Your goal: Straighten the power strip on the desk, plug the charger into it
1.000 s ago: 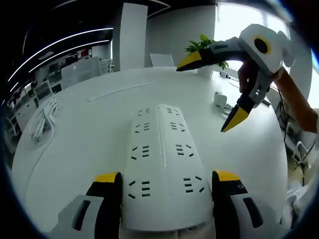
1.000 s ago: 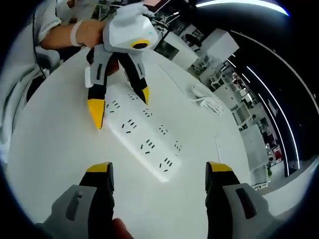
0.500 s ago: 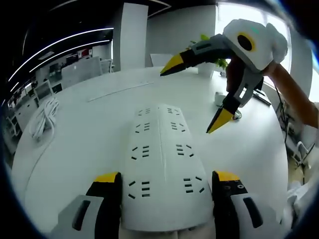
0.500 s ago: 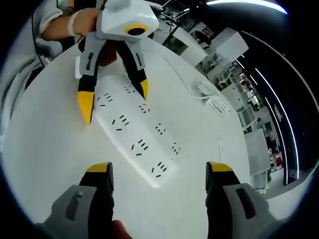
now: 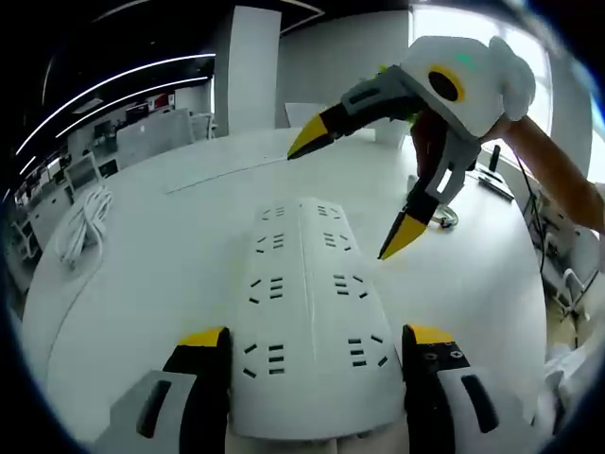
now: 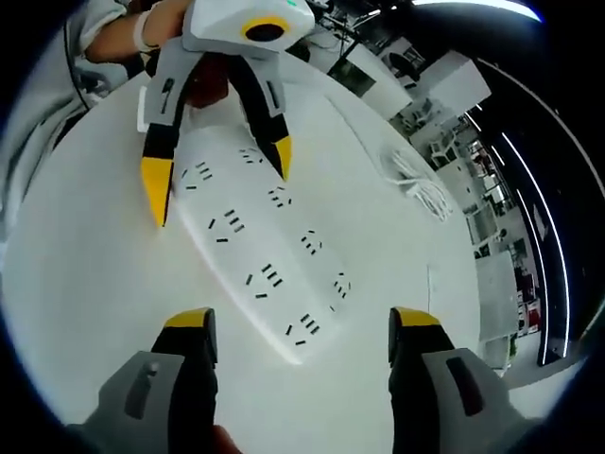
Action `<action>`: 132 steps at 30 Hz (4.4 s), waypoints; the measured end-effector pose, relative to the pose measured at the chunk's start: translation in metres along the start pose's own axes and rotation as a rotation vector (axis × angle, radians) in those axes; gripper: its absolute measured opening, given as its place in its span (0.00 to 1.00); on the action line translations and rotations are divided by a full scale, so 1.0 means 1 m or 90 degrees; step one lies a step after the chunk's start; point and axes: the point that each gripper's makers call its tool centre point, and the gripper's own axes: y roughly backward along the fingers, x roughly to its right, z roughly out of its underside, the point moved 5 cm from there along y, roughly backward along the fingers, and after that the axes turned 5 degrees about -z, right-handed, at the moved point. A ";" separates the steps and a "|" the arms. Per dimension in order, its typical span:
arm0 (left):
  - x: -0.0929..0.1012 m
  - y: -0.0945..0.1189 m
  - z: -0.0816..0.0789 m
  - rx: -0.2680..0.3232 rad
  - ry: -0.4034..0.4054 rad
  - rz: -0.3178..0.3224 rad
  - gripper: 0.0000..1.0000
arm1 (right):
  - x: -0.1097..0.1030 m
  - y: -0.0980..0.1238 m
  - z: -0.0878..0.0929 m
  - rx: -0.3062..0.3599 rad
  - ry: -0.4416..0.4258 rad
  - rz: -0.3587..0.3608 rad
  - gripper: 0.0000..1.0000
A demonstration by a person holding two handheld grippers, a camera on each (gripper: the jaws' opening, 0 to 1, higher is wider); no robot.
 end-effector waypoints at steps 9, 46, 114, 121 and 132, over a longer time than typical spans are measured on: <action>0.000 0.000 0.001 0.007 0.002 0.003 0.75 | 0.005 -0.009 -0.001 -0.018 0.020 -0.006 0.71; 0.003 0.002 0.003 0.002 -0.002 0.005 0.75 | 0.014 -0.034 -0.020 -0.093 0.150 -0.151 0.70; 0.002 -0.001 -0.002 -0.001 -0.006 0.007 0.75 | 0.006 -0.057 -0.024 -0.172 0.204 -0.405 0.69; 0.003 -0.001 -0.002 -0.002 -0.008 0.010 0.75 | 0.004 -0.056 -0.023 -0.173 0.193 -0.404 0.68; 0.003 -0.001 -0.002 -0.006 -0.014 0.013 0.75 | 0.003 -0.054 -0.022 -0.163 0.183 -0.401 0.67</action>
